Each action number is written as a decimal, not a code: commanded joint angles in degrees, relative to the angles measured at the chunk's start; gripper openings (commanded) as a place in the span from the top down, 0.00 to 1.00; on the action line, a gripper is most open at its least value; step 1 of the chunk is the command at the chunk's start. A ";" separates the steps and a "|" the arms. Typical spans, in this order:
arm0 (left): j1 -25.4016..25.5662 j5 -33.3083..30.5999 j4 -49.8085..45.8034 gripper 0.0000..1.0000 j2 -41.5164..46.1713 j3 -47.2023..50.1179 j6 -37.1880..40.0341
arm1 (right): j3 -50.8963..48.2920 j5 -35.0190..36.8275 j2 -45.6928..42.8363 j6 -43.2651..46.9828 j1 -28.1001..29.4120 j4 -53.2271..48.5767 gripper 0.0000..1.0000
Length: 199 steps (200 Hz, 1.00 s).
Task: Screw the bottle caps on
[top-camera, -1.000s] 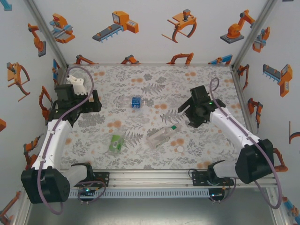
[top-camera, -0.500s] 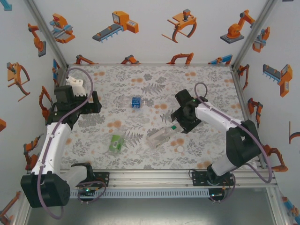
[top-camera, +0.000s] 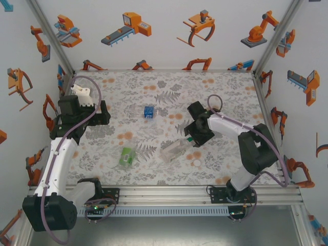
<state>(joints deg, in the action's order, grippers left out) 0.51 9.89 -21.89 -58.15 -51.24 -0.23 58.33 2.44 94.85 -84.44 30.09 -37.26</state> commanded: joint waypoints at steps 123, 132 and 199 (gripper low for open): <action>0.45 0.18 1.23 0.01 0.49 -0.26 -4.17 | -1.28 1.07 1.06 -2.37 2.24 1.83 0.65; 0.45 1.01 1.12 0.01 0.37 -0.35 -4.74 | -1.31 1.45 0.26 -2.14 2.25 1.79 0.67; 2.95 13.50 7.37 0.02 3.00 0.21 -6.16 | 0.34 4.64 -11.30 10.54 2.26 7.63 0.98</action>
<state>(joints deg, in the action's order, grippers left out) 1.91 16.47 -19.53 -57.71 -51.20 -4.69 57.32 5.10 88.77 -81.87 32.03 -34.35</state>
